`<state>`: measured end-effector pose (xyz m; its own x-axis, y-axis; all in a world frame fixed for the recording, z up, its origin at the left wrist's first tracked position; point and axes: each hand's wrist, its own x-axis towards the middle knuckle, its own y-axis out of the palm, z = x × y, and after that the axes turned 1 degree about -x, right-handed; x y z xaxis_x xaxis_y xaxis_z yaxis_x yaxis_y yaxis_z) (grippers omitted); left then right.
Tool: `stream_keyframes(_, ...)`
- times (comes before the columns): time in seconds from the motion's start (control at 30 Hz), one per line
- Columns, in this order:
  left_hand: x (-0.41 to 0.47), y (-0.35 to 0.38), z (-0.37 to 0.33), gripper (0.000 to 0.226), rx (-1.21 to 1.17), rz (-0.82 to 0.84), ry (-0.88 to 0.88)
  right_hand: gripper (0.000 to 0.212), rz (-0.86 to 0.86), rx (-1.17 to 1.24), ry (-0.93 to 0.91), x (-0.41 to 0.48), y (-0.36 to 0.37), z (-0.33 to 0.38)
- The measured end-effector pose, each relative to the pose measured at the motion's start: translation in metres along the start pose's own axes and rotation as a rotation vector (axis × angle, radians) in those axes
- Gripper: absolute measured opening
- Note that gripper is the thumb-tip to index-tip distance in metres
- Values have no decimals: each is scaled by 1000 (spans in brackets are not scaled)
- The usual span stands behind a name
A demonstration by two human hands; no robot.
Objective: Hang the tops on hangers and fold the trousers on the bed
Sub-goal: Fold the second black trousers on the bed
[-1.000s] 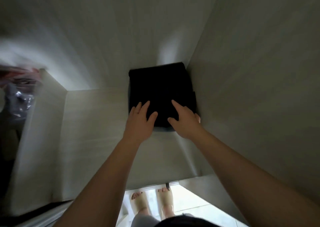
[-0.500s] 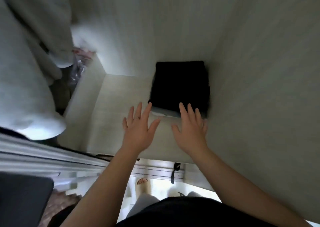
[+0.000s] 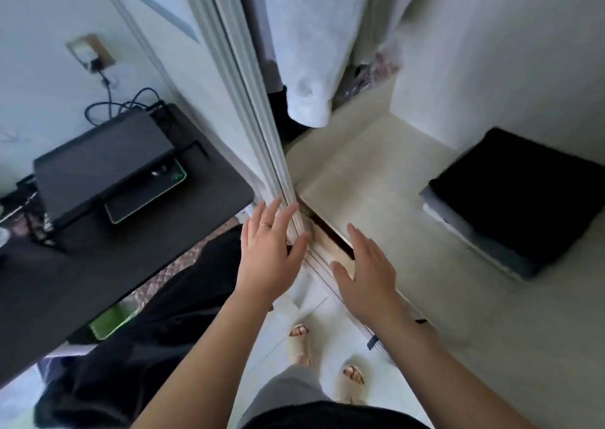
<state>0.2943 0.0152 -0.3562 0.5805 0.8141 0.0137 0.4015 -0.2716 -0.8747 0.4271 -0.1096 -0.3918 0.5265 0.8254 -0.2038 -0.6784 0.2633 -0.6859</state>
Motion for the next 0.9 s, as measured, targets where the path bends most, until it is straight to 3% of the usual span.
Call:
stream_keyframes(0.1,-24,-25,30,51,102,-89,-123,70,97,107,-124,-1,23,21)
stream_keyframes(0.27,-64,-64,82,57,173,53,-381,75,269,226,-205,2,55,63)
stream_keyframes(0.37,-85,-74,101,53,219,53,-366,83,332,238,-135,8,72,79)
stream_keyframes(0.47,-95,-72,109,35,227,-73,-303,89,341,42,-77,15,86,82)
stream_keyframes(0.57,-96,-69,114,14,183,-145,-235,56,289,-3,-28,14,91,80)
stream_keyframes(0.67,-97,-70,119,9,98,-186,-170,21,170,45,-66,4,87,80)
stream_keyframes(0.9,-100,-109,134,15,-404,-311,-231,17,-54,274,-195,-40,52,153)
